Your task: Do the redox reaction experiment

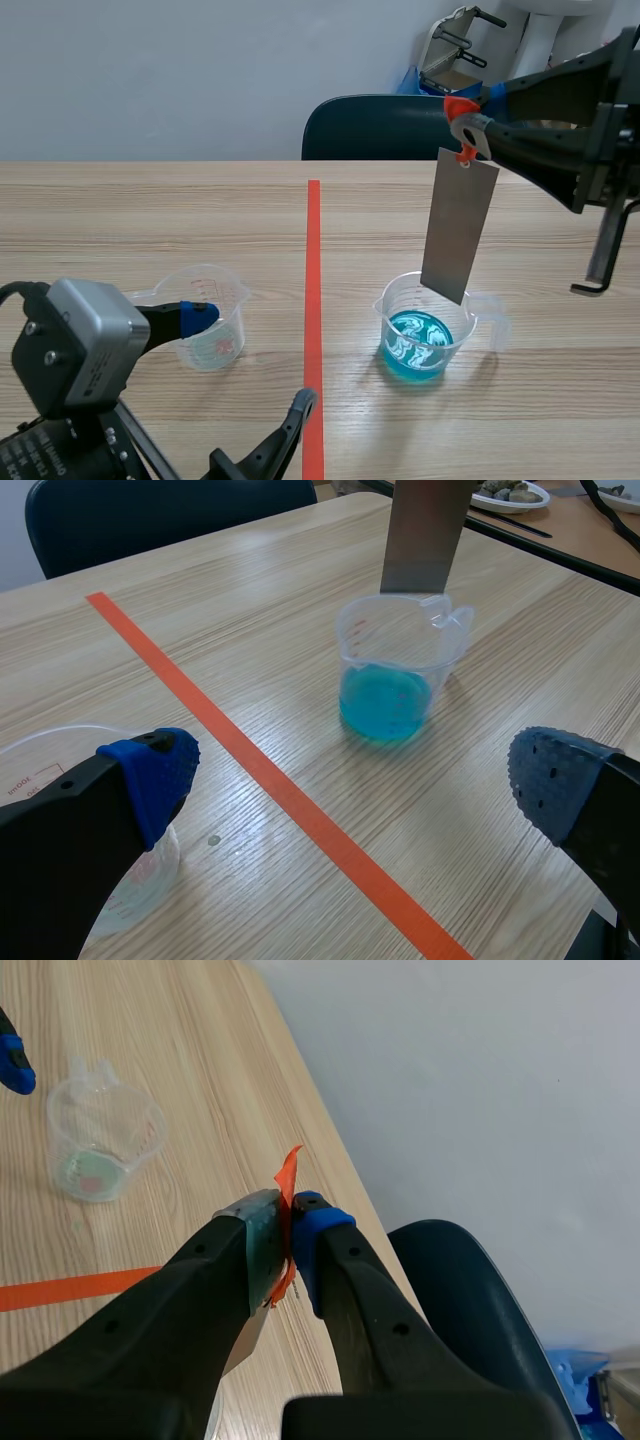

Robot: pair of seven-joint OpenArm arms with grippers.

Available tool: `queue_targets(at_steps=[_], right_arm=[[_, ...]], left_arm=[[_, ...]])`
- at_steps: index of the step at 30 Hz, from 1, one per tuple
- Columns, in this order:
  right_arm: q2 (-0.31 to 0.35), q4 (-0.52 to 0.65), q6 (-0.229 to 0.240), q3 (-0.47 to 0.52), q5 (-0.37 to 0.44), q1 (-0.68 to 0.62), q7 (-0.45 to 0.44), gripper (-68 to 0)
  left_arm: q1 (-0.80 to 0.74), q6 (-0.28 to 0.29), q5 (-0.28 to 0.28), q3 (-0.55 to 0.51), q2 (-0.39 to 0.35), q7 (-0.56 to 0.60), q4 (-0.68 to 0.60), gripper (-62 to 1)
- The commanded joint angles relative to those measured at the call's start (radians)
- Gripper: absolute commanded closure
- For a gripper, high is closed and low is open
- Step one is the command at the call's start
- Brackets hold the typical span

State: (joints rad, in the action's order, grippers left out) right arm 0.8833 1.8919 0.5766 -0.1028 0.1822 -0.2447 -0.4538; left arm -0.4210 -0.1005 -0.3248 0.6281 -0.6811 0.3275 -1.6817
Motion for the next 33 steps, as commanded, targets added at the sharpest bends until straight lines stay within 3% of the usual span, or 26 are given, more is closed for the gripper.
queue_targets(at_steps=[1,10,18,29,33], right_arm=[[0.003,-0.006,-0.007,-0.009,-0.002,0.006,-0.036,-0.8],[-0.012,-0.087,-0.008,-0.053,-0.041,0.008,-0.124,-0.8],[-0.084,-0.182,-0.008,-0.085,-0.19,0.029,-0.218,-0.8],[-0.167,-0.376,-0.01,-0.175,-0.358,0.159,-0.34,-0.8],[-0.188,-0.434,-0.01,-0.195,-0.39,0.188,-0.365,-0.8]], left_arm=[[-0.003,0.006,0.001,0.005,0.016,0.021,-0.008,-62.3],[-0.003,0.006,0.001,0.005,0.016,0.021,-0.008,-62.3],[-0.003,0.006,0.001,0.005,0.016,0.021,-0.008,-62.3],[-0.003,0.006,0.001,0.005,0.019,0.02,-0.008,-62.3],[-0.003,0.006,0.001,0.005,0.019,0.021,-0.008,-62.3]])
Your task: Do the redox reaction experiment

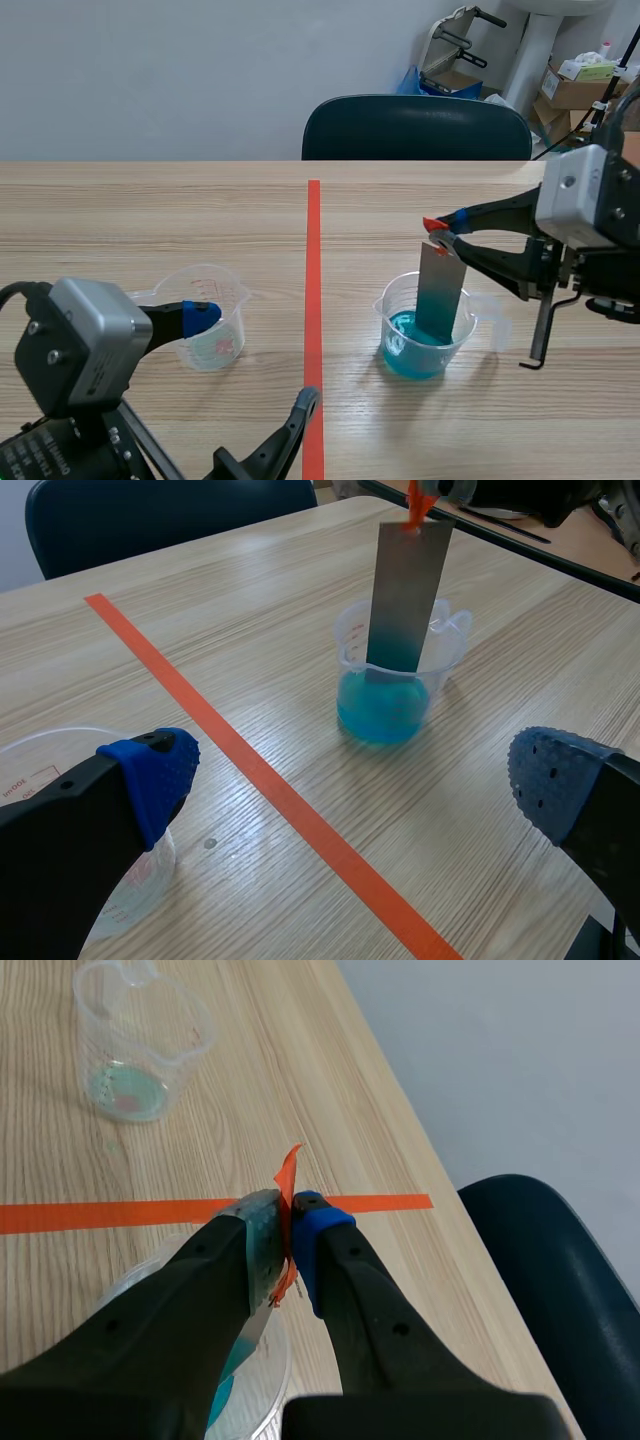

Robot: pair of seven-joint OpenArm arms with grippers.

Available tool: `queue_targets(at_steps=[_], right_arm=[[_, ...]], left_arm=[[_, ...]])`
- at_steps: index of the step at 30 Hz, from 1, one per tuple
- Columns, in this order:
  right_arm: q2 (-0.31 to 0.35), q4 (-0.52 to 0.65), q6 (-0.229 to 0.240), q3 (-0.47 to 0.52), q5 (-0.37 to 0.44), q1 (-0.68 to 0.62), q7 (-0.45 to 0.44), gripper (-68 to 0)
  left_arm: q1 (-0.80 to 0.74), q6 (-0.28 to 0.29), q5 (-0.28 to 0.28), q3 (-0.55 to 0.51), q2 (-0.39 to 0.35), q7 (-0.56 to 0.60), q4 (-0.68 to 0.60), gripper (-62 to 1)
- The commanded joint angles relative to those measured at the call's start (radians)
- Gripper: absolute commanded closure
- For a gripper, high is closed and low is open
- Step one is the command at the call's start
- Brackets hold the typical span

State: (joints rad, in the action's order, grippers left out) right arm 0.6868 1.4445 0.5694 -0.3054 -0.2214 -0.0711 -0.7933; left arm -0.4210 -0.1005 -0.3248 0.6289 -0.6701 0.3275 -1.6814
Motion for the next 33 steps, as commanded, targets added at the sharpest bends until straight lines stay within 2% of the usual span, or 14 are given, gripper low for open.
queue_targets(at_steps=[1,33], right_arm=[[0.005,0.004,-0.002,0.008,0.011,0.018,-0.026,-0.8],[0.0,-0.01,0.0,0.007,0.008,0.021,-0.029,-0.8]], left_arm=[[-0.003,0.006,0.001,0.005,0.008,0.021,-0.008,-62.3],[-0.003,0.006,0.001,0.005,0.008,0.021,-0.008,-62.3]])
